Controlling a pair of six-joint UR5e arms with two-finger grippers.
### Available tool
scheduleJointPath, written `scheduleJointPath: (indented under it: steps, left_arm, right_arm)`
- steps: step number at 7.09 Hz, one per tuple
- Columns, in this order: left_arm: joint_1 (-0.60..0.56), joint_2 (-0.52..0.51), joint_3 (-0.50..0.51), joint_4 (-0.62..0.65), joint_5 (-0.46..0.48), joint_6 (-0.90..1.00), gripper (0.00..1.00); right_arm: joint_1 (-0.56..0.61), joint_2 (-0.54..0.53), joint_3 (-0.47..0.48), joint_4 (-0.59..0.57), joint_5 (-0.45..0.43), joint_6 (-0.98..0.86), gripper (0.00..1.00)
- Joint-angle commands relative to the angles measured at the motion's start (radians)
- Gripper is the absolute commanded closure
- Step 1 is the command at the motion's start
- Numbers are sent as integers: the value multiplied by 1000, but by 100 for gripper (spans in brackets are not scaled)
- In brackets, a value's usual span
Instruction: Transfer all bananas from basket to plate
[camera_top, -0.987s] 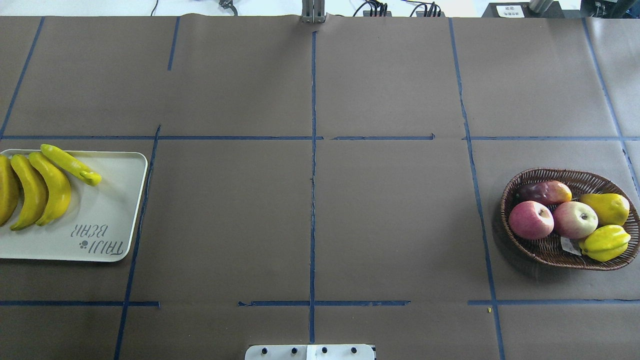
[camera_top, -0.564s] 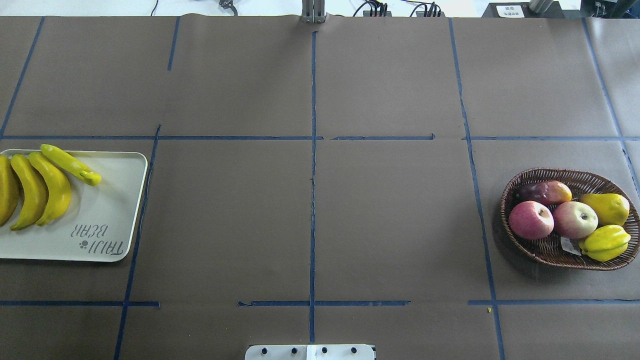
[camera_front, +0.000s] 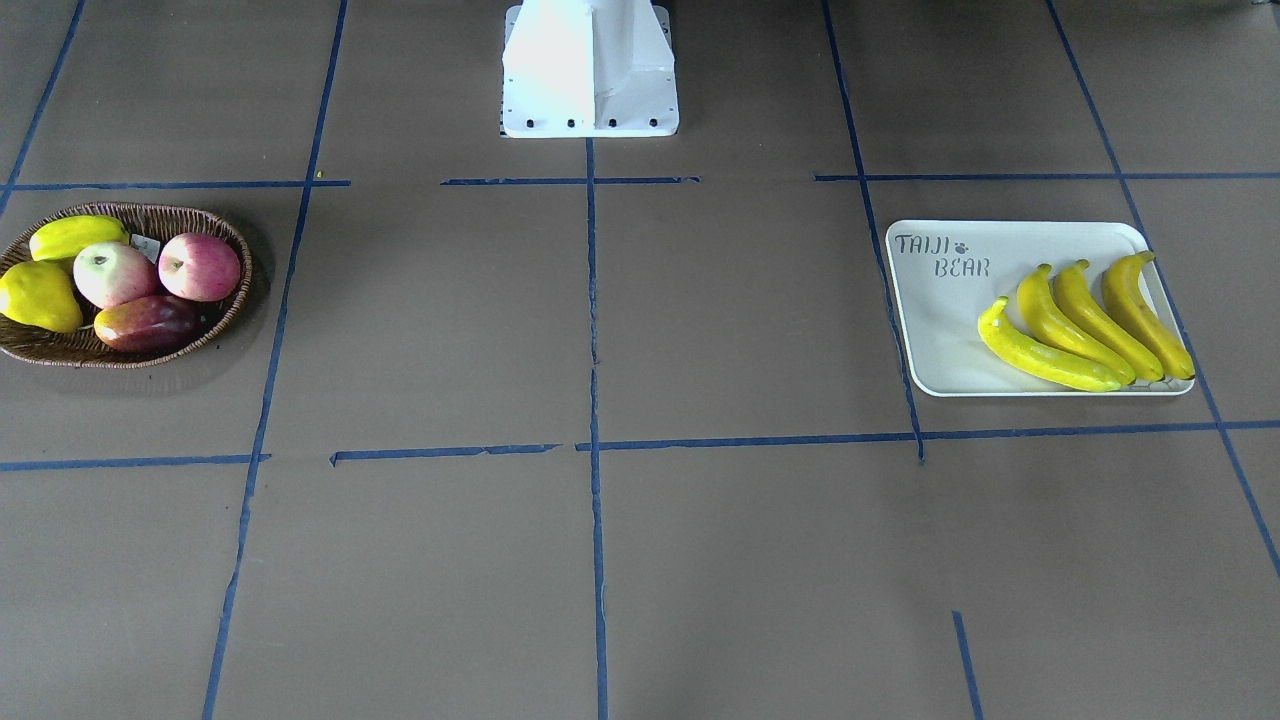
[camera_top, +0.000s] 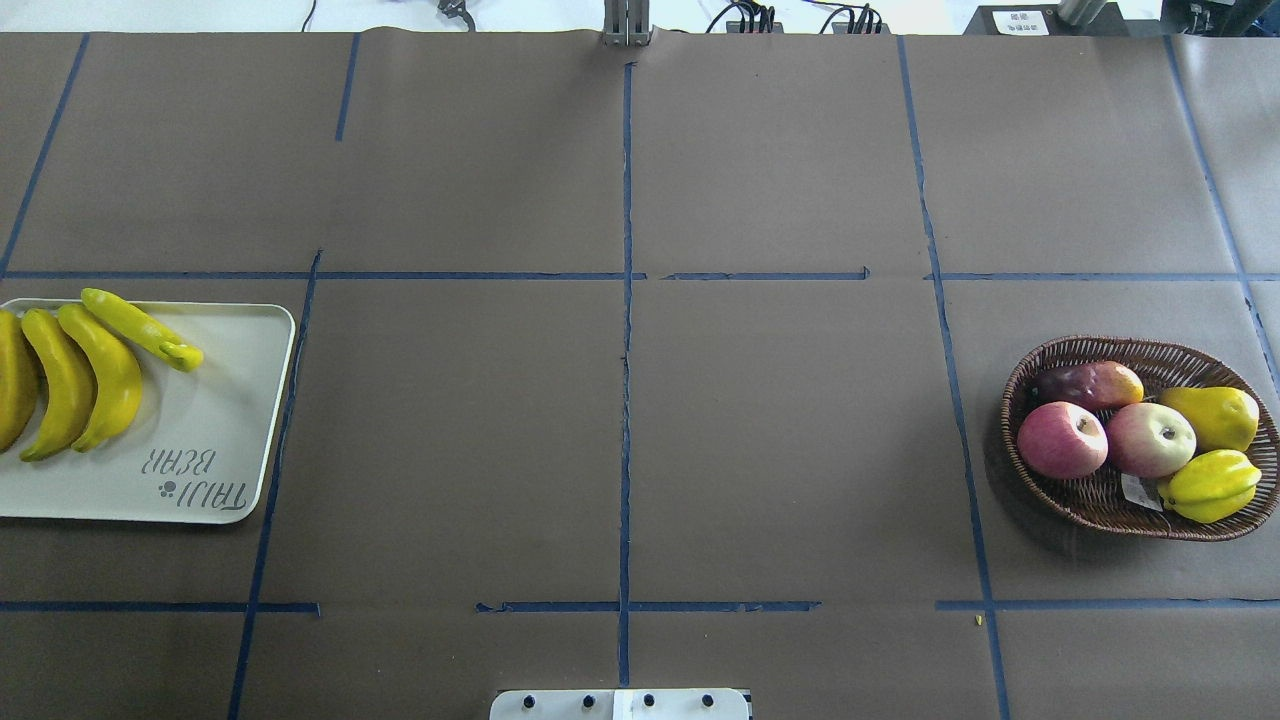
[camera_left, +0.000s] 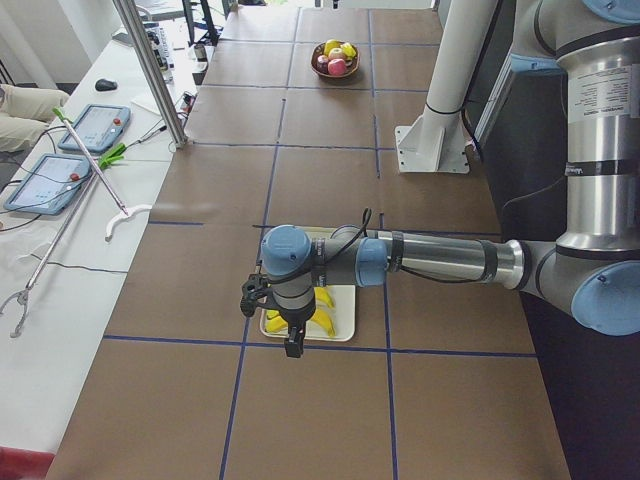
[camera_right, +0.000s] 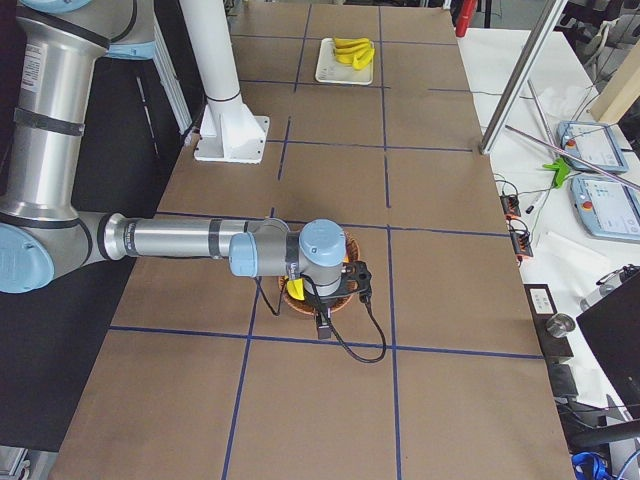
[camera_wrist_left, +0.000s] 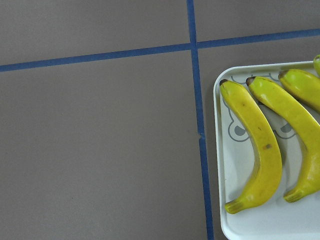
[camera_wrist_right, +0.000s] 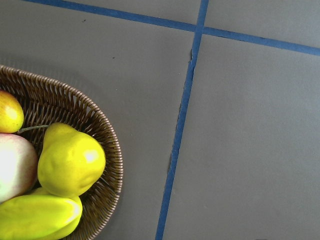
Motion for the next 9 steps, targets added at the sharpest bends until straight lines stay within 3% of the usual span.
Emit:
scheduleJointPath:
  steps: [1,9]
  left_arm:
    - [1,14,-6,1,-1,6,0]
    - [1,22,-6,1,-1,7,0]
  right_arm:
    - [0,-1,1,0,3,5,0]
    - [-2,-1,4,3,5,16,0]
